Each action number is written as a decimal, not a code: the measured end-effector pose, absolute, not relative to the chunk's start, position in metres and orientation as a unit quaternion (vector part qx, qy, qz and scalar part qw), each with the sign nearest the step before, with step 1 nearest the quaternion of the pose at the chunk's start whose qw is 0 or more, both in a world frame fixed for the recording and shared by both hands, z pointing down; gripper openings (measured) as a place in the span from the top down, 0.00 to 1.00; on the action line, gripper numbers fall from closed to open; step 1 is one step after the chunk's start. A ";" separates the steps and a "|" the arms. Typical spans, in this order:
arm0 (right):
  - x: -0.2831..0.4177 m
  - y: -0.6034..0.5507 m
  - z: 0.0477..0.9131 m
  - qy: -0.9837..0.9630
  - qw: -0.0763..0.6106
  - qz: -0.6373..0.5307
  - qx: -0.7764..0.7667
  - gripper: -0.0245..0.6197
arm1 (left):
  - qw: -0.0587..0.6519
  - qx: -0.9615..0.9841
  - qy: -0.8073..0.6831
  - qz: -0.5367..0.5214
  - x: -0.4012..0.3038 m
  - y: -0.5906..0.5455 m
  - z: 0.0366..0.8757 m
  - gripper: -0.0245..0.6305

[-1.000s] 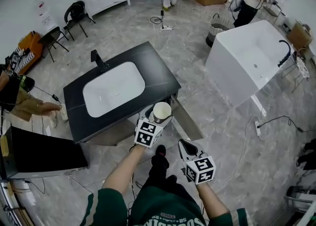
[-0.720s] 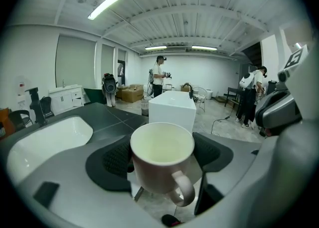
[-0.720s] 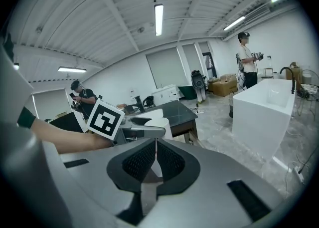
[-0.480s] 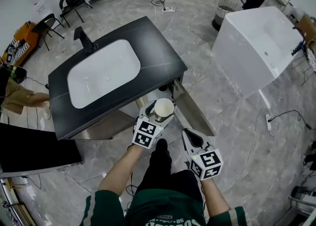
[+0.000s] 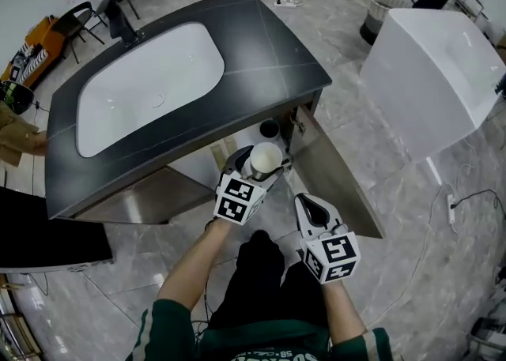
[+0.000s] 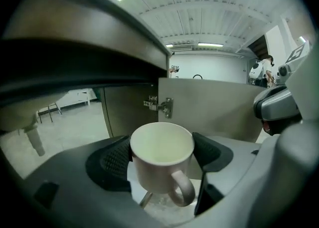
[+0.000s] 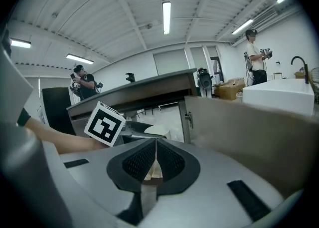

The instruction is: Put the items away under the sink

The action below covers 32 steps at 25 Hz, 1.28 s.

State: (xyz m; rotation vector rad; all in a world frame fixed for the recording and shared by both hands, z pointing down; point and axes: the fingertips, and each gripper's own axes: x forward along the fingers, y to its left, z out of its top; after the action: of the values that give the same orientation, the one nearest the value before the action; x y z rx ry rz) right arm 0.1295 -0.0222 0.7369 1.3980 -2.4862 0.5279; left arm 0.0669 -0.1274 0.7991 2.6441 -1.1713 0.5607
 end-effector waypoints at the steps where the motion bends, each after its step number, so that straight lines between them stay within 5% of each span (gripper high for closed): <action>1: 0.129 -0.027 0.751 -0.852 0.122 0.173 0.479 0.90 | 0.096 0.892 -0.399 0.189 0.064 -0.134 0.812 0.35; 17: 0.108 -0.080 0.902 -0.854 0.119 0.164 0.479 0.90 | 0.114 0.877 -0.427 0.187 0.029 -0.204 0.989 0.35; 32: 0.109 -0.106 0.939 -0.847 0.124 0.176 0.487 0.90 | 0.142 0.857 -0.459 0.187 0.018 -0.258 1.077 0.35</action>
State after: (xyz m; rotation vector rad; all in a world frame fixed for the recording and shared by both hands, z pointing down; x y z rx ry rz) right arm 0.1085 -0.1056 0.9388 1.4190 -2.4685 0.5143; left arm 0.0180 -0.2578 1.0769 2.4737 -1.3245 0.5397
